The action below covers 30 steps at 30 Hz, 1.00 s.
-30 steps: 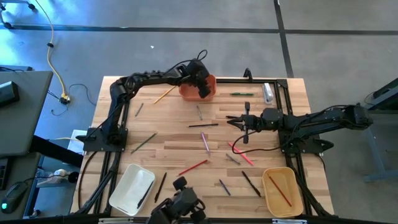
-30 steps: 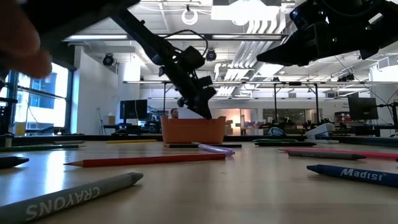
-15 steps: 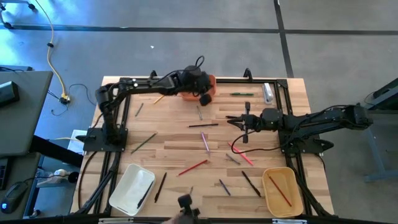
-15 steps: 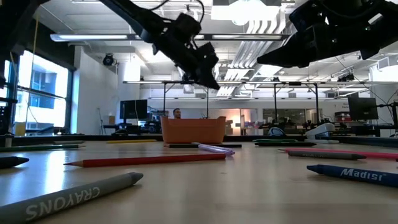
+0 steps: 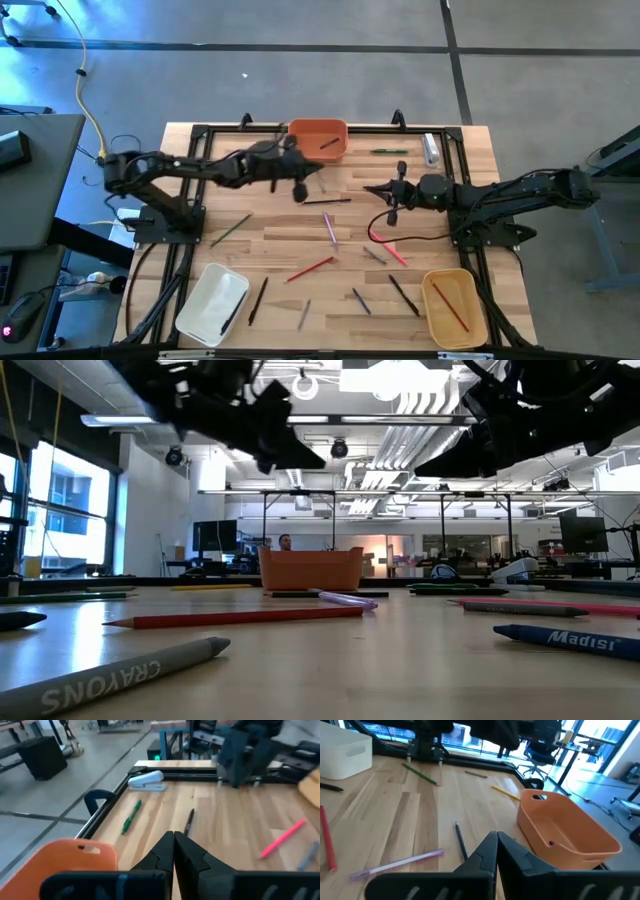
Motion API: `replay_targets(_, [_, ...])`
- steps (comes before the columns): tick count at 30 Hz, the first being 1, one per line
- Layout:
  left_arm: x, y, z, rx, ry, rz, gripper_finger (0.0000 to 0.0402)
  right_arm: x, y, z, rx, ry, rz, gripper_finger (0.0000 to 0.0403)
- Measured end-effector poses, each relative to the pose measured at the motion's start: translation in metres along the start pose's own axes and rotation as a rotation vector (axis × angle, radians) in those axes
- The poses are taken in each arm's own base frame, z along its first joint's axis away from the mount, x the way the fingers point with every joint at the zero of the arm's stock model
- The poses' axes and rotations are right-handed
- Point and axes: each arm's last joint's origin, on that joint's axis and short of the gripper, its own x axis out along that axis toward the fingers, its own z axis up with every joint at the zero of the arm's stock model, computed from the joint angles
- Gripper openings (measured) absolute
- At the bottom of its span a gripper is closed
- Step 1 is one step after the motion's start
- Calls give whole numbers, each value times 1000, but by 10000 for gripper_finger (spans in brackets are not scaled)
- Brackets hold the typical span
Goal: Sort crayons/erasers/pens/pencils in bins
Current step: Put the pink pencil into the yellow bin
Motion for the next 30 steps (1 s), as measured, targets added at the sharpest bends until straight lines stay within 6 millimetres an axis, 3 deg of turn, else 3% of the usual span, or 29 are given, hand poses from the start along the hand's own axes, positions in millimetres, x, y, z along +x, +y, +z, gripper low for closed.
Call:
replay_targets(6, [-35,-19,-23,-17,-109,-82,0,3,-3,7,-1,55,-46,0])
replay_targets(13, [-68,-26,-46,-28,-208,-215,0,3,-7,14,96,328,-112,0])
replay_targets(18, [-82,-27,-61,6,-238,-212,0,0,-9,14,260,430,-155,0])
replay_targets(24, [-98,-29,-83,-1,-230,-239,0,-1,-4,14,404,432,-164,0])
replay_targets(30, [-109,-31,-90,-67,-268,-284,0,-2,-1,3,504,545,-170,0])
